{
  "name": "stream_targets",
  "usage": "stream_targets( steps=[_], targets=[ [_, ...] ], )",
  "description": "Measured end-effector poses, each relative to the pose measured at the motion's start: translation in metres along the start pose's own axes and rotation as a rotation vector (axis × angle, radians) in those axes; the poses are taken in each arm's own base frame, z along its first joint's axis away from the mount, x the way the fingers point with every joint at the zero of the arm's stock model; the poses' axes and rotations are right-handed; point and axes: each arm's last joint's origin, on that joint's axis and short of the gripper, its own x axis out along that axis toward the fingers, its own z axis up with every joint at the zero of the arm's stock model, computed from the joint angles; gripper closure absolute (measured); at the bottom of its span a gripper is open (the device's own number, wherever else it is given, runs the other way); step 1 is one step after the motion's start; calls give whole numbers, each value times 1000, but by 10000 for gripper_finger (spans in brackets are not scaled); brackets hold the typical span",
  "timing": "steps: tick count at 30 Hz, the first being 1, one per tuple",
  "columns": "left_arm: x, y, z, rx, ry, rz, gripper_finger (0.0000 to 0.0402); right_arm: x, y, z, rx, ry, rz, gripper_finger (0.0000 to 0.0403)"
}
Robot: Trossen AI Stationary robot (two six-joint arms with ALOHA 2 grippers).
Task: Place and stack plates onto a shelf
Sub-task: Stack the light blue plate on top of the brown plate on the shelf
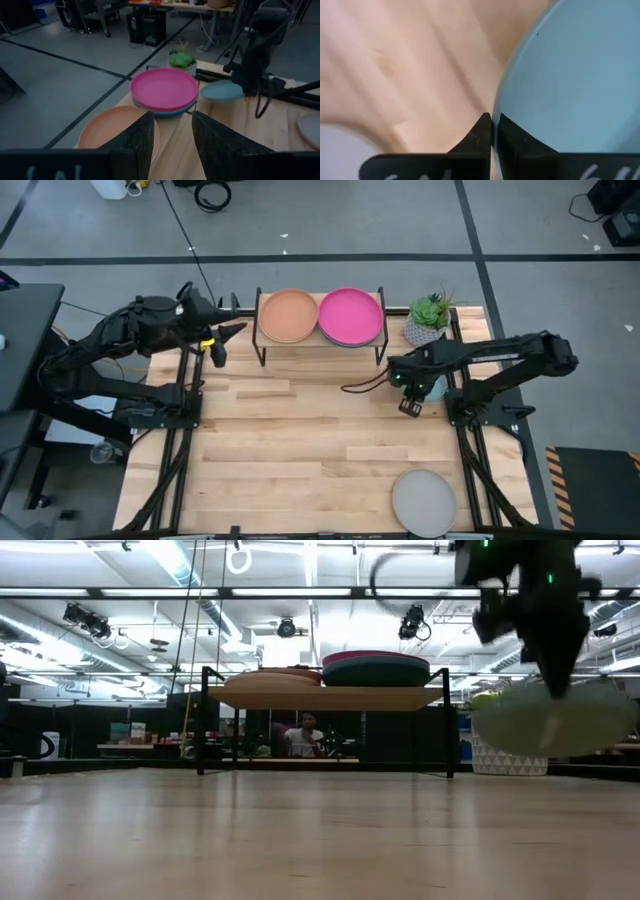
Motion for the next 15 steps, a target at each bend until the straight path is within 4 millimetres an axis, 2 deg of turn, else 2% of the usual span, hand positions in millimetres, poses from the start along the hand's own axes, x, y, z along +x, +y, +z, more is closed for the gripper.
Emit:
stream_targets(
  steps=[4,9,15],
  targets=[
    [12,-4,0,8,22,2,261,-32,13,1,-55,-91,135,380],
    [31,-11,-4,56,80,5,261,-76,33,6,-237,-222,343,375],
    [45,-16,-6,70,120,8,261,-124,56,28,-346,-444,445,384]
  ],
)
